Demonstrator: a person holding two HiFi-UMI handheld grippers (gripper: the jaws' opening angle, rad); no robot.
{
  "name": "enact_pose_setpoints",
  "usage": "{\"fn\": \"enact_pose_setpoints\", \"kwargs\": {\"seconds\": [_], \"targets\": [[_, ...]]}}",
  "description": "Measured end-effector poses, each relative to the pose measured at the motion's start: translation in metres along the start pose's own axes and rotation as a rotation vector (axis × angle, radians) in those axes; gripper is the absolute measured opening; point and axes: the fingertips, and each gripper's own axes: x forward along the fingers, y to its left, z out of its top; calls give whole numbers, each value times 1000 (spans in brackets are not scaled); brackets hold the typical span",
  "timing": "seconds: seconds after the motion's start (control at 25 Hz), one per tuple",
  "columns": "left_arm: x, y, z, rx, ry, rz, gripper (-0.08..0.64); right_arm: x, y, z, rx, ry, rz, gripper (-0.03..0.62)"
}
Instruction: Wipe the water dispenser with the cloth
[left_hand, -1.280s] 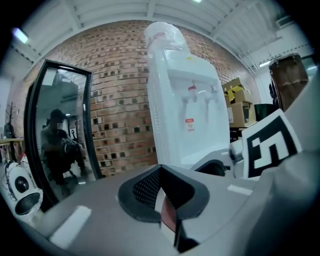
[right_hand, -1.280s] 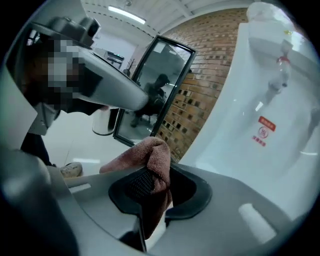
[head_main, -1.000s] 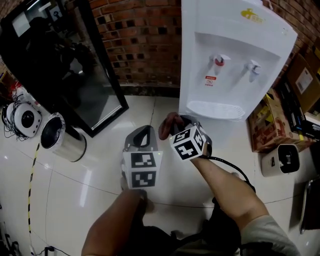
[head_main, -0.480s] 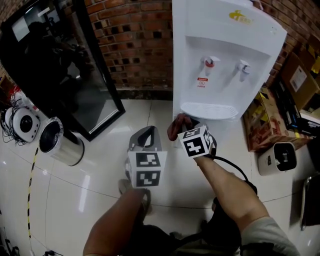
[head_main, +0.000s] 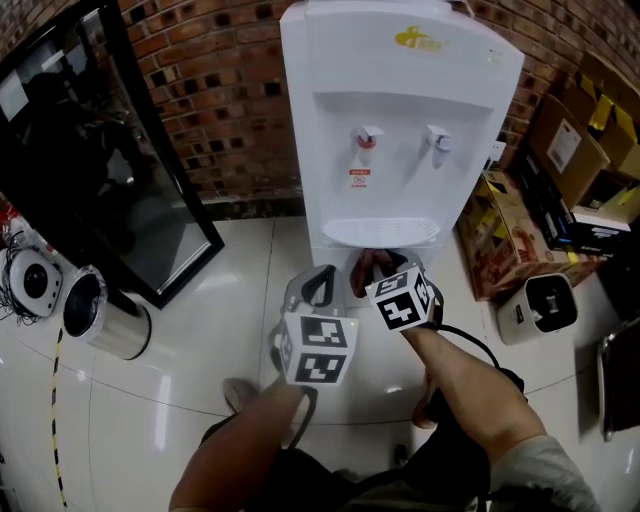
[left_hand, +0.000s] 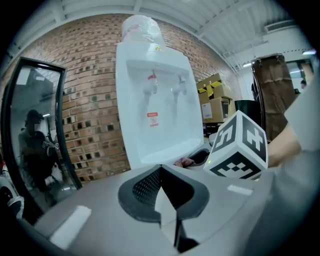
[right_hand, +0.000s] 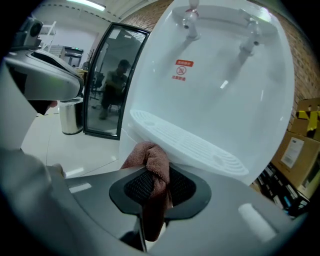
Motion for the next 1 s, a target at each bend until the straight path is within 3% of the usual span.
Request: {"fn": "enact_pose_setpoints", "kwargs": {"seconds": [0.36, 0.6, 1.0], "targets": [[29, -54, 15, -13, -14, -98, 0, -18, -64, -33, 53, 42, -86, 84], [50, -98, 13, 18, 7, -193, 0, -28, -119, -65, 123, 87, -153, 84], [77, -138, 3, 60, 37, -272, 0, -24, -139, -79, 119, 127, -120, 84]]}}
